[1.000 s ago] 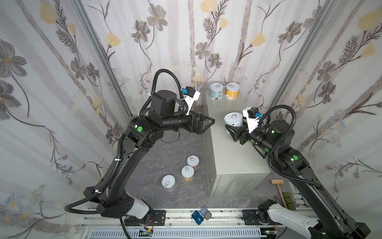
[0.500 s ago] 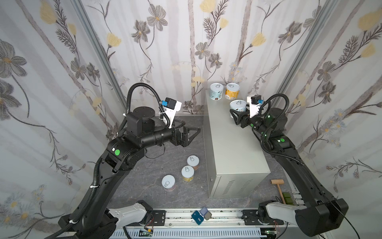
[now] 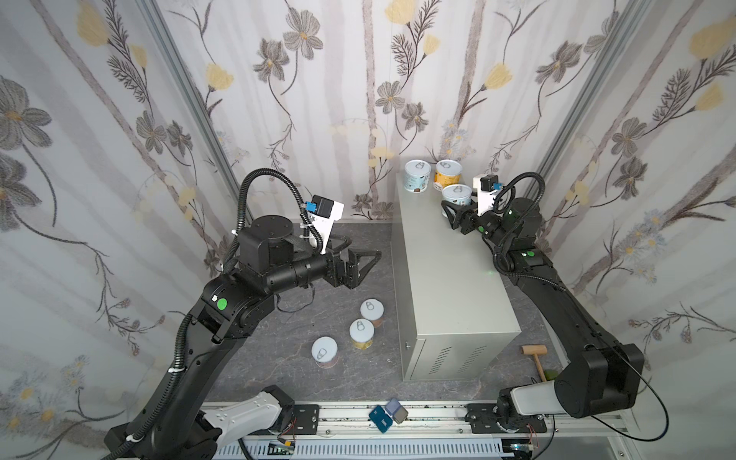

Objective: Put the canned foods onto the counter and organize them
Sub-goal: 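Carry the pale blue can with the right gripper beside the cabinet-top cans while left withdraws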

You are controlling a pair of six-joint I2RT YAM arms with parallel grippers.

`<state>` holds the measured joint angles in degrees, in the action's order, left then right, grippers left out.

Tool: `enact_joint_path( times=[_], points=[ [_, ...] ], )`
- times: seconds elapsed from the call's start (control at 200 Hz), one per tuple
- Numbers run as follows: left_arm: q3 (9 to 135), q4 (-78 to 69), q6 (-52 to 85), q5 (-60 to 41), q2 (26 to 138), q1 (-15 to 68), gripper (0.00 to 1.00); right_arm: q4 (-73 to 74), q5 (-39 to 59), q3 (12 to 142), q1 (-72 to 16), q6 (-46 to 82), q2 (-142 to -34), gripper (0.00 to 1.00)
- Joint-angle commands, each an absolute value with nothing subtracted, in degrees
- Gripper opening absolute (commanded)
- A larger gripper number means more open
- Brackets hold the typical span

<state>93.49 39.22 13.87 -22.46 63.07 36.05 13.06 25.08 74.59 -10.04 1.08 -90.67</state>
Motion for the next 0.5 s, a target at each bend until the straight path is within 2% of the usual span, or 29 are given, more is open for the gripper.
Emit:
enact_joint_path(
  times=[0.0,0.36,0.5],
  points=[
    [92.8,36.5,13.5,-21.5,62.5,35.9,1.00,17.8,26.1,76.6,-9.7,1.8,-92.6,0.80],
    [91.4,33.8,13.7,-21.3,62.5,35.1,1.00,14.7,27.0,76.3,-9.0,0.9,-91.9,0.86],
    [91.5,32.8,14.0,-22.5,63.6,34.8,1.00,13.6,26.5,73.9,-8.7,0.3,-87.6,0.87]
  ],
)
